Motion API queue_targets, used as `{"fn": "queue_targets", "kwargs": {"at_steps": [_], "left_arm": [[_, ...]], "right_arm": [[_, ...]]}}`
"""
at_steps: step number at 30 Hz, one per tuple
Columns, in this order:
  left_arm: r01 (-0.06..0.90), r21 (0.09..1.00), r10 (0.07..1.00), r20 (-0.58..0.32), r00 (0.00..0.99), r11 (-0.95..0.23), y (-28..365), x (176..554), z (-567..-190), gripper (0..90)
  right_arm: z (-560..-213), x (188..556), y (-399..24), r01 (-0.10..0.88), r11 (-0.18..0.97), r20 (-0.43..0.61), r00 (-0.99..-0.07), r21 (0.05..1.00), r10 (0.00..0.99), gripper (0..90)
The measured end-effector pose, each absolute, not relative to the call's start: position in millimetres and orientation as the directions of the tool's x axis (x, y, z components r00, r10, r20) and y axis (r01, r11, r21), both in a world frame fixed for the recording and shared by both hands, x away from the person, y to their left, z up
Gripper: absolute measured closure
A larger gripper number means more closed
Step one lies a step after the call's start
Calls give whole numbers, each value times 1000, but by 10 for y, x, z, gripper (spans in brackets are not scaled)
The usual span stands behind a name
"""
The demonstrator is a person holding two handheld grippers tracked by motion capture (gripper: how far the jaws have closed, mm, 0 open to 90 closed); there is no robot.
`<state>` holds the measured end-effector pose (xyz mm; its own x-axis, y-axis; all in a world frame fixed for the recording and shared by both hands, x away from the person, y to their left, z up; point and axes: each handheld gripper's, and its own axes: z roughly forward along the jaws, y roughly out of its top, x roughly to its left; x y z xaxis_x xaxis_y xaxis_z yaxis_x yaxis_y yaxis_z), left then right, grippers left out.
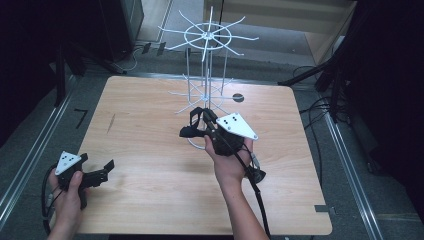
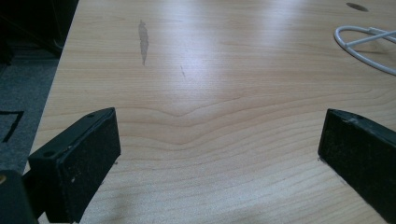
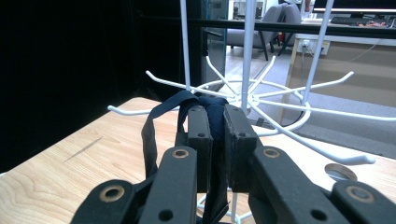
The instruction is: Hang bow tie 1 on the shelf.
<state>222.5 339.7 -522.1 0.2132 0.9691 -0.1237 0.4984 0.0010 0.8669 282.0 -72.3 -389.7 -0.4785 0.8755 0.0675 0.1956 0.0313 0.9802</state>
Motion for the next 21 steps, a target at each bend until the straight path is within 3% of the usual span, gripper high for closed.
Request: {"fn": "queue_targets", "kwargs": {"at_steps": [21], "left_arm": [[502,865,969,-127,211,4,3399,2226,-5219,0]], "right_arm": [[-4060,2904,-761,228,48,63,-455,972,888,839]]}}
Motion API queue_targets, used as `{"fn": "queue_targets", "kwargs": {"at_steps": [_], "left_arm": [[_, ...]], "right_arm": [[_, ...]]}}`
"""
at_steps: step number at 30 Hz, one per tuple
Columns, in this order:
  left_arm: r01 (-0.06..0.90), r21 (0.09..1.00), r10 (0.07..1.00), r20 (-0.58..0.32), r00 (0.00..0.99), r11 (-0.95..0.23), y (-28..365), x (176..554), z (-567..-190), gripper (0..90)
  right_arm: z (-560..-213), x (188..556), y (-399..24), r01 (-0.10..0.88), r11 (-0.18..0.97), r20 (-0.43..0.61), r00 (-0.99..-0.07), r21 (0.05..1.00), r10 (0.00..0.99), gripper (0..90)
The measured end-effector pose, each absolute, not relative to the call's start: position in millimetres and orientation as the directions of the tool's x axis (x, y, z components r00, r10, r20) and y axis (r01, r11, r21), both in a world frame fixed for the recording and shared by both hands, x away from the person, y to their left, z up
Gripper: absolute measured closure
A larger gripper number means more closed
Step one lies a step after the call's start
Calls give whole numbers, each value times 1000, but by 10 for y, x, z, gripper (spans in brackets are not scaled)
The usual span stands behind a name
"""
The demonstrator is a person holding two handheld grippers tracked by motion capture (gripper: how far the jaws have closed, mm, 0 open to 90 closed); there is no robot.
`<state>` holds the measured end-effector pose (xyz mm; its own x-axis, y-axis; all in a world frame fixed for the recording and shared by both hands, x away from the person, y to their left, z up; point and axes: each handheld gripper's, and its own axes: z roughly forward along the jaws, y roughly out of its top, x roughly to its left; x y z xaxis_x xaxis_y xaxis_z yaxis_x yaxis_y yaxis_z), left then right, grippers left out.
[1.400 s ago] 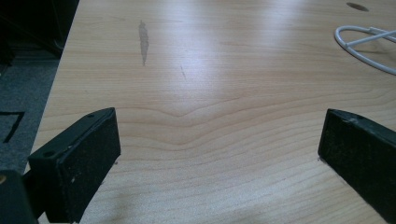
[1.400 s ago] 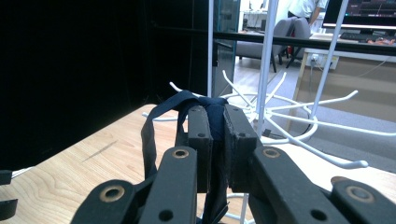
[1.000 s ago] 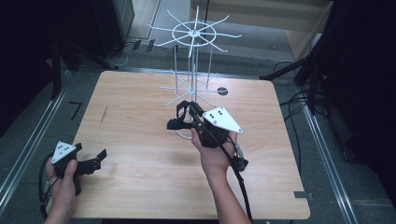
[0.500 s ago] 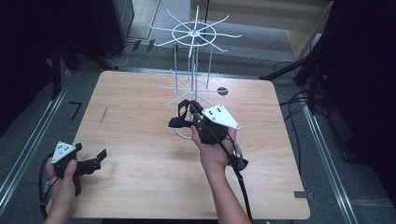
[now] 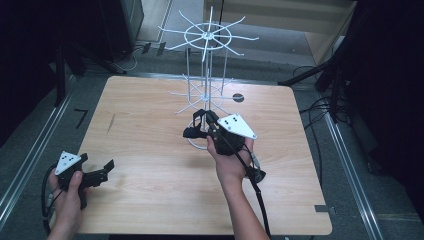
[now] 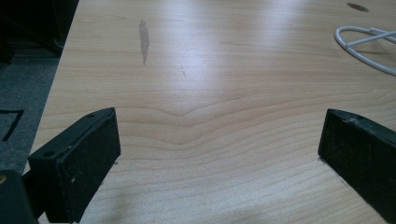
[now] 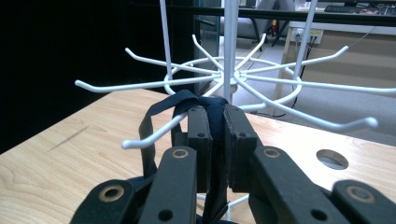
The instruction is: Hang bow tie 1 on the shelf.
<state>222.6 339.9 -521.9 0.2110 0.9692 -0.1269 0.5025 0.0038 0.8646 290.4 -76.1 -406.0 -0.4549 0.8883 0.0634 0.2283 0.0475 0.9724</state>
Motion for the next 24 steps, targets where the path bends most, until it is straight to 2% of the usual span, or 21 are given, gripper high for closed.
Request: {"fn": "queue_targets", "kwargs": {"at_steps": [8,24], "left_arm": [[502,865,969,-128,211,5,3400,2227,-5220,0],[506,863,969,-133,210,9,3406,2228,-5220,0]], "right_arm": [[-4083,2910,-772,227,52,59,-455,973,889,827],[-4248,2903,-821,271,74,66,-473,960,879,723]]}}
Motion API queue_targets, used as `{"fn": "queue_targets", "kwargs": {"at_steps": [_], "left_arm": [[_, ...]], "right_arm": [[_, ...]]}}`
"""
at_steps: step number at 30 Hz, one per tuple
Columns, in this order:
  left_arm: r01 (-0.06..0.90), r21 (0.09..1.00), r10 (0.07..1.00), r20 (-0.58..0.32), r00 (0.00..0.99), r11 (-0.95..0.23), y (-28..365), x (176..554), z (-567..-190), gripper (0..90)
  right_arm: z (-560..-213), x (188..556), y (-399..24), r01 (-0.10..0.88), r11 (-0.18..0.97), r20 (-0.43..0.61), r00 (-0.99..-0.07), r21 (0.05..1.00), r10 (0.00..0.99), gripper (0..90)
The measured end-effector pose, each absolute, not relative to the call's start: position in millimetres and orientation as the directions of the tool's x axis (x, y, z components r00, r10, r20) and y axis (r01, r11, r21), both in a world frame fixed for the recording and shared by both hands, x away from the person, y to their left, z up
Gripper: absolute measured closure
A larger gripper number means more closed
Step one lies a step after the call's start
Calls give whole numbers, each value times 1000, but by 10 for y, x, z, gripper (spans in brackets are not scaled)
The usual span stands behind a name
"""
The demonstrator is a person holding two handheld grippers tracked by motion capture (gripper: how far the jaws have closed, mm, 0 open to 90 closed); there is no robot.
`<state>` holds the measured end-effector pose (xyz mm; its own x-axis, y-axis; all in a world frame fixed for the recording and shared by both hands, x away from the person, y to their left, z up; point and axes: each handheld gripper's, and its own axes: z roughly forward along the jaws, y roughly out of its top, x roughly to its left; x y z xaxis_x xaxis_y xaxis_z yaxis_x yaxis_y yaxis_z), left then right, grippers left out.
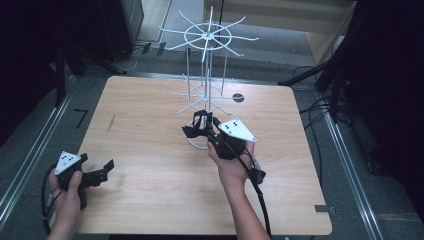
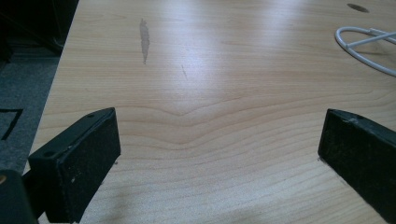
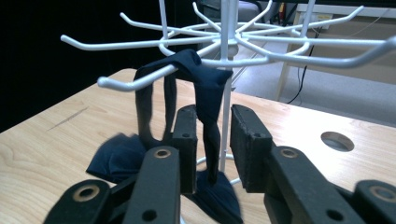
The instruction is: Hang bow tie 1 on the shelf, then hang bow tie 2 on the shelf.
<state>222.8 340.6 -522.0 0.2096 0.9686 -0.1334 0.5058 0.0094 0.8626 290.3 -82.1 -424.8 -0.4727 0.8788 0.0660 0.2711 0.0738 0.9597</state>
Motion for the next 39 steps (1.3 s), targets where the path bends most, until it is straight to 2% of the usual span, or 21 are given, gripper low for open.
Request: {"fn": "queue_targets", "kwargs": {"at_steps": [3,9,18,39], "left_arm": [[505,863,969,-133,209,10,3405,2228,-5220,0],[506,862,968,-135,209,11,3407,2226,-5221,0],[506,862,968,-138,208,14,3412,2223,-5221,0],[508,861,969,-137,206,13,3404,2224,-5221,0]], "right_arm": [[-4270,2897,-845,277,68,76,-479,958,875,696],[-4377,2874,-900,294,74,83,-489,953,868,580],[-4514,2835,-1025,317,68,100,-486,946,868,498],[-4818,2725,-1476,381,76,105,-432,921,896,480]]}}
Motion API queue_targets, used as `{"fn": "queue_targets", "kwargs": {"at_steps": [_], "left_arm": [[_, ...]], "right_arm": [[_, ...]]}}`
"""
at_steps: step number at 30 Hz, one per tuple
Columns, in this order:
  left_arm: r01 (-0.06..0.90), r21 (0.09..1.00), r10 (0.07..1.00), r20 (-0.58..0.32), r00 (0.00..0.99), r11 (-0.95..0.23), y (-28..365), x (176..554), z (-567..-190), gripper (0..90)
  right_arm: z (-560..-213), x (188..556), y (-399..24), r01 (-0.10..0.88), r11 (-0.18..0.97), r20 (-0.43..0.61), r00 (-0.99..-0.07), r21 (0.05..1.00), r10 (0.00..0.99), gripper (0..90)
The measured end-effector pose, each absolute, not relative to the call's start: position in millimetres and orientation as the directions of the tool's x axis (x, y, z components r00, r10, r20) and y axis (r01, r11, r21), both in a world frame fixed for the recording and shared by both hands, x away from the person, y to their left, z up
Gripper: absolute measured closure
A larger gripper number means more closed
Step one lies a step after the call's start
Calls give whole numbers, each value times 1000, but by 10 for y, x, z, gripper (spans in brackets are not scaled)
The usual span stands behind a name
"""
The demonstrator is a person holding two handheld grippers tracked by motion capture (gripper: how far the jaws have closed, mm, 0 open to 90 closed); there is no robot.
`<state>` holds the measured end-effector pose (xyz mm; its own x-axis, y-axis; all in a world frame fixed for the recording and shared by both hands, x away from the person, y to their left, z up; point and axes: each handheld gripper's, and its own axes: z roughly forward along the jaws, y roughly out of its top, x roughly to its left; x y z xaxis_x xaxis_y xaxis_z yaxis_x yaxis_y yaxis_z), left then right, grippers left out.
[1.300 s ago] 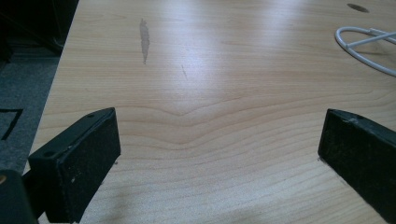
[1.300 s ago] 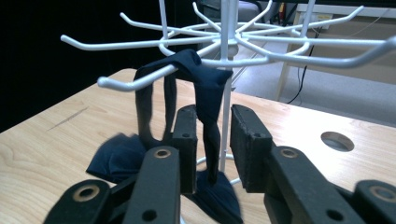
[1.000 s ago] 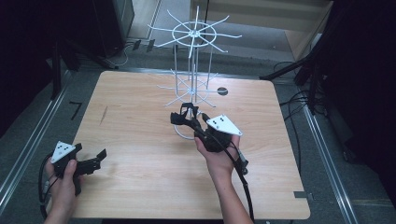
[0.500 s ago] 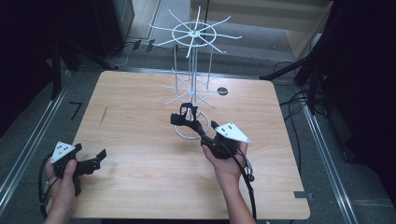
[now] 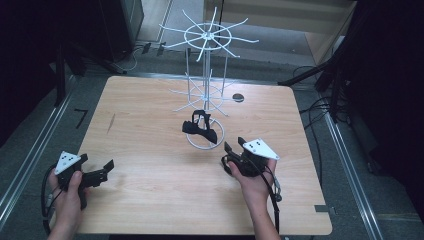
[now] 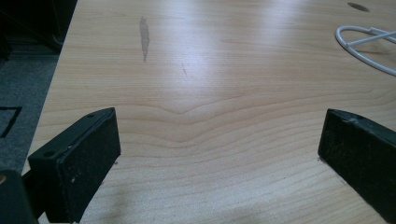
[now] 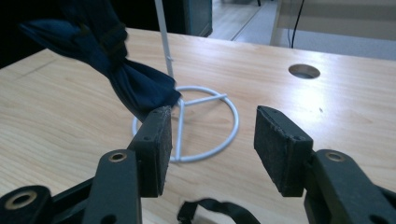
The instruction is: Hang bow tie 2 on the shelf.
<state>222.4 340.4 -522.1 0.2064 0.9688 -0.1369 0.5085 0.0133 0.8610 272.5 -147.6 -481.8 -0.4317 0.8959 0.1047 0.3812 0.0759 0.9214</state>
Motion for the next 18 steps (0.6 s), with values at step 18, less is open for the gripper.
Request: {"fn": "queue_targets", "kwargs": {"at_steps": [18], "left_arm": [[512,859,968,-142,208,16,3408,2227,-5222,0]], "right_arm": [[-5077,2676,-1691,448,101,98,-400,888,911,487]]}}
